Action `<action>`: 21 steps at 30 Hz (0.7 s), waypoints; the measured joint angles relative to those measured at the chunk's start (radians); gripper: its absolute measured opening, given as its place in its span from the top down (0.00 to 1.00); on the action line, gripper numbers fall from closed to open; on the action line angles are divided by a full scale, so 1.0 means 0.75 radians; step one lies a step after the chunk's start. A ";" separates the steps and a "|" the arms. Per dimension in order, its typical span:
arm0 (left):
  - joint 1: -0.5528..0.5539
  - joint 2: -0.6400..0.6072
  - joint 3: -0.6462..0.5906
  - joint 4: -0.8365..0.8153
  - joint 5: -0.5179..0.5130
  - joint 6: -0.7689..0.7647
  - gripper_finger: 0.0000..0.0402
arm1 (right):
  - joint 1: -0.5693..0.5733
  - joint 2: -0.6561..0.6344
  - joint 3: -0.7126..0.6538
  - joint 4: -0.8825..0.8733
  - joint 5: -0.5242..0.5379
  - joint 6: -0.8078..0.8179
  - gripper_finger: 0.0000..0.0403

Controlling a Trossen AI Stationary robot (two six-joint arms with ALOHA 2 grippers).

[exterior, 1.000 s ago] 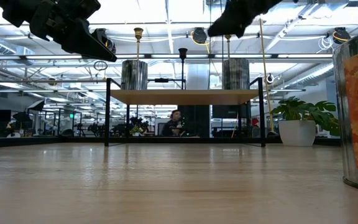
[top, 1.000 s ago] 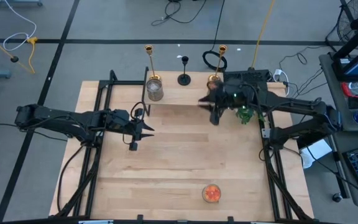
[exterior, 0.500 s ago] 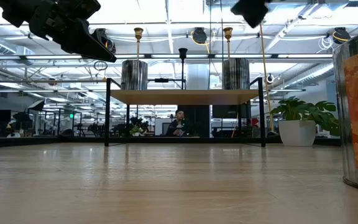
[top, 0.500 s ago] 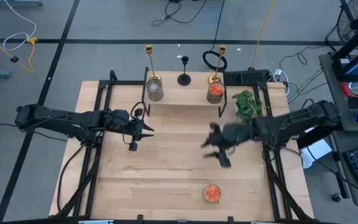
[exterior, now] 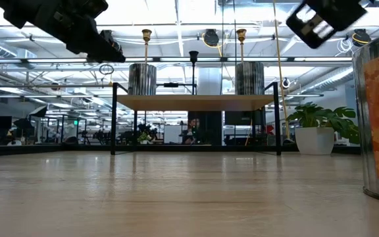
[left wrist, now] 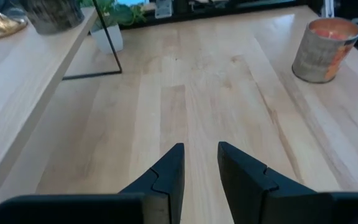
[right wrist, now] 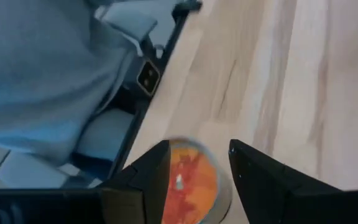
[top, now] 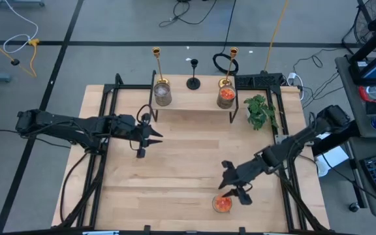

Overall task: Pick & Place candle stick holders
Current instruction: Put the orange scented candle on the shelf

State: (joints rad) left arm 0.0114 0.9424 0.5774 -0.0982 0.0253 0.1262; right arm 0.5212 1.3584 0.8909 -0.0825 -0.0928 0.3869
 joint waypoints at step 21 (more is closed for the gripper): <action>0.000 0.000 0.001 0.073 -0.002 0.186 0.74 | 0.041 0.195 -0.015 -0.009 0.122 0.088 0.84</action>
State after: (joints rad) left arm 0.0116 0.9422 0.5777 -0.0435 0.0238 0.2657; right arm 0.5521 1.5043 0.8795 -0.0895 -0.0011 0.4530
